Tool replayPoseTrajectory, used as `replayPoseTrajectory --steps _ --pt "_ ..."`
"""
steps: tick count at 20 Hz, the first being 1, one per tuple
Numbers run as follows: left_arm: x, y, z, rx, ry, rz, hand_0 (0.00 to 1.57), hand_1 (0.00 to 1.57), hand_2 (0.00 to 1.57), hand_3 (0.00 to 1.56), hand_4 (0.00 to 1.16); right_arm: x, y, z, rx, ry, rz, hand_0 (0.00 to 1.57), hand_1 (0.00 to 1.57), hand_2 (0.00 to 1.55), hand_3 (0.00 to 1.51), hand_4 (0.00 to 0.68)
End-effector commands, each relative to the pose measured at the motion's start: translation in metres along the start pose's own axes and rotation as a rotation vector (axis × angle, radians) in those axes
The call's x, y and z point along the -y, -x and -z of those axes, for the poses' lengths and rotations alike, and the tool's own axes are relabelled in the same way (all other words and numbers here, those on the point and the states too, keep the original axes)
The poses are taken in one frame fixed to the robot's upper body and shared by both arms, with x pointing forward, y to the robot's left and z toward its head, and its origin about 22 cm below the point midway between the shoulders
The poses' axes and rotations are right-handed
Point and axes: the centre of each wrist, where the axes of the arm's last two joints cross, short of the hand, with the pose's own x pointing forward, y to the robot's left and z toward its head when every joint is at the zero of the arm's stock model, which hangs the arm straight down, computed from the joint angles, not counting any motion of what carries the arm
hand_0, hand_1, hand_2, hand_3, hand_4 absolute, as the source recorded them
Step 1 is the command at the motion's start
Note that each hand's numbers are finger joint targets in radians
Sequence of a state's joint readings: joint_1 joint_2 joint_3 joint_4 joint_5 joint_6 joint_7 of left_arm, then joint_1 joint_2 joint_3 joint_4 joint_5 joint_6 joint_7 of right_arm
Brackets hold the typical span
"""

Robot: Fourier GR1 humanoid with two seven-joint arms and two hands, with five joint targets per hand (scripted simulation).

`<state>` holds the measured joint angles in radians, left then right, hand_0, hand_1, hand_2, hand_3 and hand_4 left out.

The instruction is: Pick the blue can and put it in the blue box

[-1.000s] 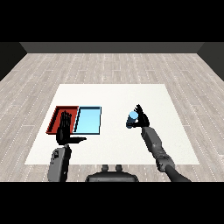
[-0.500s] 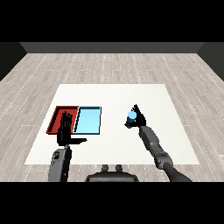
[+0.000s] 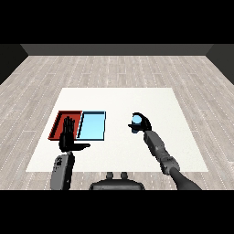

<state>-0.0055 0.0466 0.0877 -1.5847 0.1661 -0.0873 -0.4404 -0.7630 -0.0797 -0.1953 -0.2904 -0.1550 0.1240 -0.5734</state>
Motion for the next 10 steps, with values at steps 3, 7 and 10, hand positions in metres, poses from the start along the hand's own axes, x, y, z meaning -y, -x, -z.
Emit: replayPoseTrajectory --steps 3,7,10 --pt "-0.009 -0.014 -0.019 -0.015 0.010 -0.012 0.00 0.00 0.00 0.00 0.00 0.013 -0.004 0.000 -0.031 0.009 -0.076 1.57 1.57 1.50 1.46 0.677" --pt "-0.004 -0.015 -0.015 0.002 0.038 -0.012 0.00 0.00 0.00 0.00 0.00 -0.002 -0.006 0.004 -0.001 0.022 -0.079 1.56 1.56 1.49 1.44 0.677" --pt "0.011 0.006 -0.009 -0.029 0.022 -0.031 0.00 0.00 0.00 0.00 0.00 0.000 -0.028 0.016 0.043 0.001 -0.094 1.52 1.52 1.47 1.42 0.659"
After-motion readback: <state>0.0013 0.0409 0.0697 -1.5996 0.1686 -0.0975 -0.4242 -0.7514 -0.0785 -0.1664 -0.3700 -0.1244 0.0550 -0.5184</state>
